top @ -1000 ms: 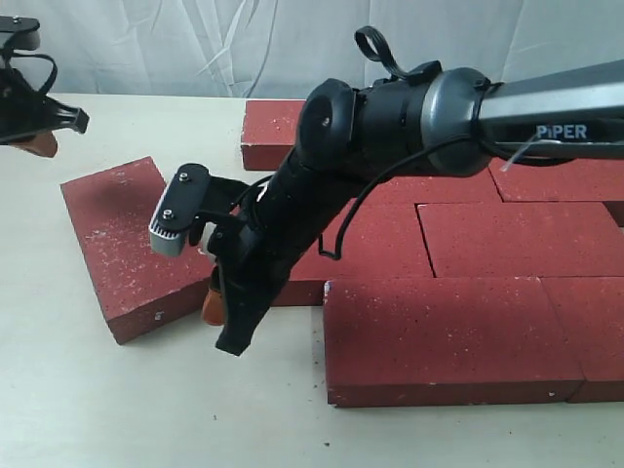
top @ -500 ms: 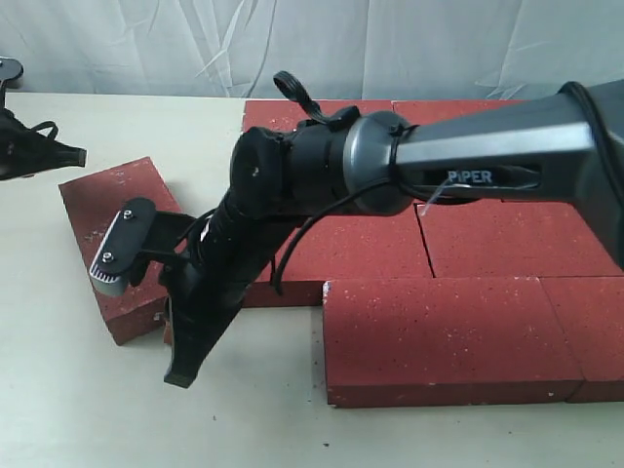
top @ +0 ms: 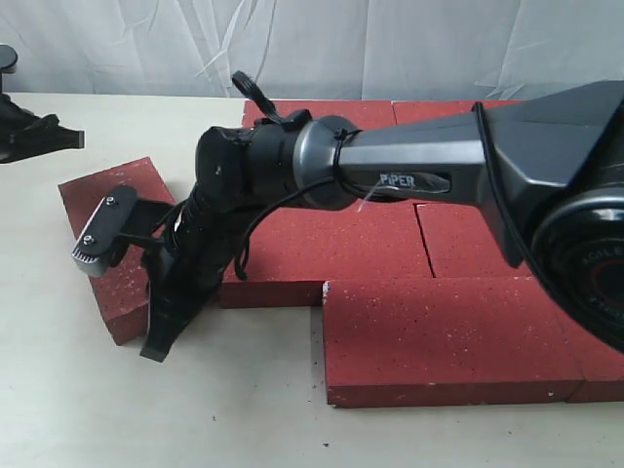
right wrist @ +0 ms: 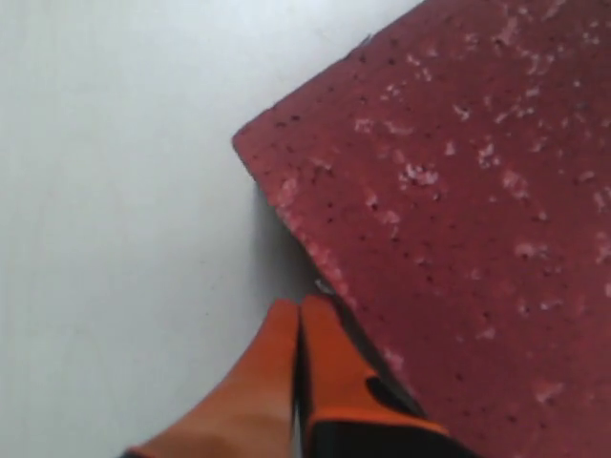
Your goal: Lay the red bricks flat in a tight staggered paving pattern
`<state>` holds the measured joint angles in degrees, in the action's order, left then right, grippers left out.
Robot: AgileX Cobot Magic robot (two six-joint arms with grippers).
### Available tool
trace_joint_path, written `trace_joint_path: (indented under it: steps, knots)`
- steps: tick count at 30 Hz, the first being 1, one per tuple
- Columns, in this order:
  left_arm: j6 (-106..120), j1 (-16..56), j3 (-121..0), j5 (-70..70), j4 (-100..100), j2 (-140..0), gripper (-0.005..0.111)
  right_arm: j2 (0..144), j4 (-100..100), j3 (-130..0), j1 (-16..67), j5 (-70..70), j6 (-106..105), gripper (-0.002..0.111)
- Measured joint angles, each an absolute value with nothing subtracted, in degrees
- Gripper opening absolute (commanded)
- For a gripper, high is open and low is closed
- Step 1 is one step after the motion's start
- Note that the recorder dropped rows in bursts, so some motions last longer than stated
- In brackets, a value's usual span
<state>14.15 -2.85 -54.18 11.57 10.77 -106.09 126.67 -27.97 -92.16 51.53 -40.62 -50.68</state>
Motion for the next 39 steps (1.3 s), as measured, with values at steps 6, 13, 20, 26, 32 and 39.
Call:
trace_joint_path:
  steps: [6,13,20,26,32,39]
  knots:
    - [14.04,-2.73,-58.31,6.62,10.65,-110.41,0.000,127.63,-25.03,-92.55,51.53,-40.51,-49.43,-0.001]
    - [13.94,-2.40,-59.78,6.33,10.65,-115.34,0.000,128.27,-24.07,-92.65,51.53,-40.51,-49.22,-0.001]
    - [12.76,-1.09,-59.91,9.52,10.65,-115.67,0.000,128.41,-23.94,-92.65,51.53,-40.51,-49.07,-0.001]
    - [12.65,-0.13,-60.05,11.08,10.65,-115.90,0.000,128.41,-23.94,-92.65,51.53,-40.40,-49.07,-0.001]
    - [12.65,0.02,-62.60,7.72,10.65,-118.29,0.000,128.41,-23.94,-92.65,51.53,-40.08,-48.83,-0.001]
    - [12.55,0.02,-63.64,5.75,10.65,-119.14,0.000,128.41,-22.42,-92.65,51.53,-39.11,-48.83,-0.001]
